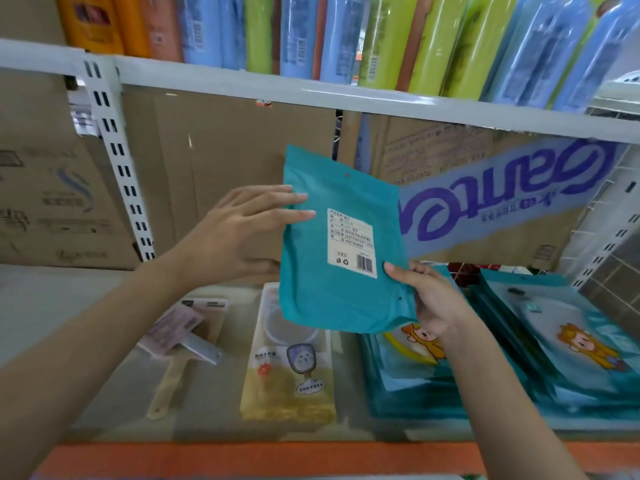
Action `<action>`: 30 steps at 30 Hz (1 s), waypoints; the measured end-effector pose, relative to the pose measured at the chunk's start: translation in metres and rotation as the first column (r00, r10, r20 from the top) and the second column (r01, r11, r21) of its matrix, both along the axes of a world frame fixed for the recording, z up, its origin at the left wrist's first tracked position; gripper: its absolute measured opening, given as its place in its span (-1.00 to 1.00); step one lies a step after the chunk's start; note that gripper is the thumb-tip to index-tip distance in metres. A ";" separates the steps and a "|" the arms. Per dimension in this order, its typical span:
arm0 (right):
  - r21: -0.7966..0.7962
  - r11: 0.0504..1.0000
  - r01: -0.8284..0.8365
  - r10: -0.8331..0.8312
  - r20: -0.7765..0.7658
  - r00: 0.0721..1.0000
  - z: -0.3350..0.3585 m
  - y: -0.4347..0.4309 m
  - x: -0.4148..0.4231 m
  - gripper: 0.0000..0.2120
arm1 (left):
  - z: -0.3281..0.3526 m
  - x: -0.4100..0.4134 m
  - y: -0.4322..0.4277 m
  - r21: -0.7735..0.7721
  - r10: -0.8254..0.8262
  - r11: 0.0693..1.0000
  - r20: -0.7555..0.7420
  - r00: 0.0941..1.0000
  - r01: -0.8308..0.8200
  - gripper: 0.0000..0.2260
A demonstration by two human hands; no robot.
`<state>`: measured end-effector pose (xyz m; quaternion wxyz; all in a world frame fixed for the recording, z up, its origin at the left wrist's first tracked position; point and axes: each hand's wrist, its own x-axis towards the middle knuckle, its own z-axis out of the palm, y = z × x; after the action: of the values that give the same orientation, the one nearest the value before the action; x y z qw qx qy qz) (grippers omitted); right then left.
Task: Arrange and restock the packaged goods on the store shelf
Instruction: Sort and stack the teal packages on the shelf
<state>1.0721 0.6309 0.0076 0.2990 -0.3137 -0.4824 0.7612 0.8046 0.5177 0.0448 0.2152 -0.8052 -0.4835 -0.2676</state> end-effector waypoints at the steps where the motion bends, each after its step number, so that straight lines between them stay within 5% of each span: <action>1: -0.021 1.000 -0.005 0.005 0.020 1.000 0.000 -0.001 0.000 -0.52 | 0.000 0.003 0.001 0.018 -0.039 0.999 0.036 0.999 0.038 -0.54; 4: -0.098 0.995 -0.011 0.011 0.002 1.000 0.000 -0.002 -0.002 -0.31 | 0.004 0.009 0.004 0.024 -0.136 0.991 0.205 0.969 0.134 -0.78; 7: -0.126 0.992 0.021 -0.018 0.025 1.000 0.005 -0.006 -0.004 -0.54 | 0.005 0.015 0.007 0.031 -0.172 0.985 0.277 0.945 0.170 -0.86; 11: 0.240 0.969 0.058 -0.126 0.279 0.952 0.008 -0.007 -0.004 -0.80 | 0.010 0.012 0.012 0.013 -0.160 0.986 0.357 0.920 0.166 -0.78; 14: 0.566 0.819 0.095 -0.282 0.252 0.926 0.013 -0.007 0.003 -0.69 | 0.016 0.006 0.015 -0.034 -0.106 0.992 0.348 0.932 0.125 -0.60; 18: 0.779 0.611 -0.140 -0.114 0.262 0.958 0.027 -0.022 0.002 -0.34 | 0.021 0.005 0.019 -0.116 -0.067 0.987 0.341 0.938 0.113 -0.51; 21: 0.821 0.520 -0.236 -0.188 0.380 0.906 0.029 -0.035 -0.012 -0.58 | 0.026 0.011 0.021 -0.150 -0.086 0.978 0.350 0.933 0.146 -0.63; 25: 0.922 0.357 -0.153 -0.467 0.318 0.825 0.024 -0.043 -0.026 -0.76 | 0.029 0.018 0.025 -0.134 -0.111 0.976 0.380 0.919 0.173 -0.69; 27: 0.928 0.354 -0.115 -0.497 0.290 0.818 0.020 -0.042 -0.028 -0.75 | 0.024 0.017 0.027 -0.147 -0.083 0.975 0.459 0.885 0.167 -0.74; 30: 0.887 0.461 0.026 -0.471 0.220 0.854 0.013 -0.043 -0.028 -0.83 | 0.012 0.014 0.023 -0.091 0.009 0.995 0.534 0.846 0.047 -0.53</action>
<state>1.0446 0.5883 0.0207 0.4092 -0.3534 -0.7958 0.2728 0.8186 0.5406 0.0570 0.0292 -0.7137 -0.5292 -0.4580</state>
